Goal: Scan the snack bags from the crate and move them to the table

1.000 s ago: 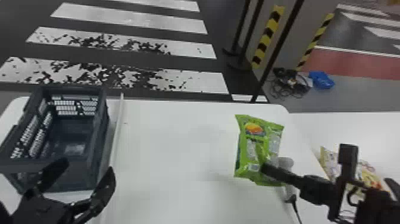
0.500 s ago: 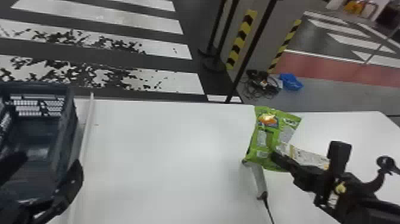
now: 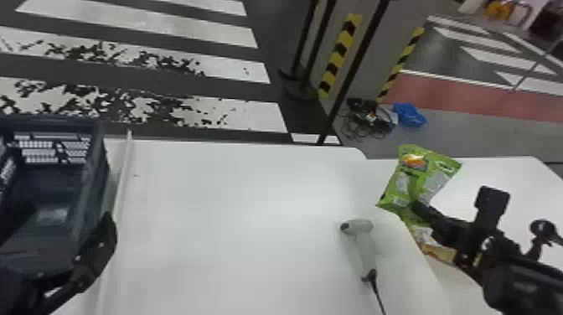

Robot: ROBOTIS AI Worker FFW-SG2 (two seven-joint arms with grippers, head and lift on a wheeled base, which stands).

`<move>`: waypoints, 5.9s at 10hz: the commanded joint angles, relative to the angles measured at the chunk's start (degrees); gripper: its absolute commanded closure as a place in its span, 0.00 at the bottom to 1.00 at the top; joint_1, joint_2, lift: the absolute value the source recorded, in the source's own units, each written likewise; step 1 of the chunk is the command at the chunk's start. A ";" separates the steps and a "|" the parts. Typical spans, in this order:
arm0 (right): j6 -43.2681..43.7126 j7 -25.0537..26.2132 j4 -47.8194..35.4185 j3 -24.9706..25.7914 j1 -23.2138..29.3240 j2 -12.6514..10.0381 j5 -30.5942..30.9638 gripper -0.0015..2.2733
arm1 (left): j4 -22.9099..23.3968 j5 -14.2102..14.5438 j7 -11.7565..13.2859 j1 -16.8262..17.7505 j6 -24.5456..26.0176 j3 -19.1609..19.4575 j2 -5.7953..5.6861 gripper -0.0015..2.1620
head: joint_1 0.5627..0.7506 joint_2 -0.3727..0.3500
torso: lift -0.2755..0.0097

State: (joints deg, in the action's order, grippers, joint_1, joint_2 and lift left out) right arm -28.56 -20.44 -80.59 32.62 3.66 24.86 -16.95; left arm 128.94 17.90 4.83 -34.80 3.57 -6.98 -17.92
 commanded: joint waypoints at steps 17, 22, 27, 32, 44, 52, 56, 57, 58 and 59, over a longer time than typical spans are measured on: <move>6.10 11.83 -16.61 -4.59 10.05 -6.49 -2.21 0.03 | -0.35 0.20 -0.70 0.87 1.14 -0.76 -0.01 0.02 | 0.70 0.03 | 0.63; 5.75 11.83 -39.82 -10.83 23.59 -18.45 -2.91 0.03 | -0.18 -0.76 -2.90 1.05 2.37 -0.67 0.52 0.03 | 0.70 0.03 | 0.63; 15.24 14.73 -48.78 -27.53 32.73 -24.92 12.20 0.03 | 0.79 -5.95 -7.65 -1.68 3.25 -2.52 2.19 0.03 | 0.70 0.26 | 0.63; 30.00 18.42 -49.75 -28.85 45.12 -24.92 11.76 0.02 | 3.16 -5.51 -8.79 -9.50 3.60 -2.87 1.49 0.03 | 0.70 0.29 | 0.63; 54.26 23.43 -38.32 -34.91 58.04 -19.50 13.87 0.03 | 2.37 -7.36 -10.11 -18.29 -0.97 -4.54 1.05 0.03 | 0.70 0.26 | 0.63; 55.49 23.26 -38.94 -32.36 58.66 -19.50 12.20 0.03 | 2.20 -7.09 -9.49 -17.32 -1.50 -4.71 0.87 0.03 | 0.70 0.20 | 0.63; 55.84 23.26 -39.02 -32.54 58.39 -19.41 12.12 0.04 | 1.93 -7.00 -9.67 -17.15 -1.50 -4.54 0.96 0.03 | 0.70 0.19 | 0.63; 56.55 23.26 -39.02 -32.54 58.57 -19.41 12.12 0.04 | 1.93 -6.92 -9.67 -17.15 -1.50 -4.45 0.96 0.03 | 0.70 0.19 | 0.63; 57.07 23.34 -39.11 -32.62 58.74 -19.41 12.03 0.04 | 1.93 -6.92 -9.76 -17.06 -1.67 -4.36 0.96 0.03 | 0.70 0.20 | 0.63; 58.30 23.34 -39.02 -32.71 58.92 -19.50 12.03 0.04 | 1.93 -6.92 -9.84 -17.06 -1.67 -4.36 0.96 0.03 | 0.70 0.20 | 0.63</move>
State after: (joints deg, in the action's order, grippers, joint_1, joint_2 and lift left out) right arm 29.23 2.90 -119.63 -0.05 62.47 5.42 -4.92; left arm 130.85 10.98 -4.98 -51.88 1.91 -11.36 -16.96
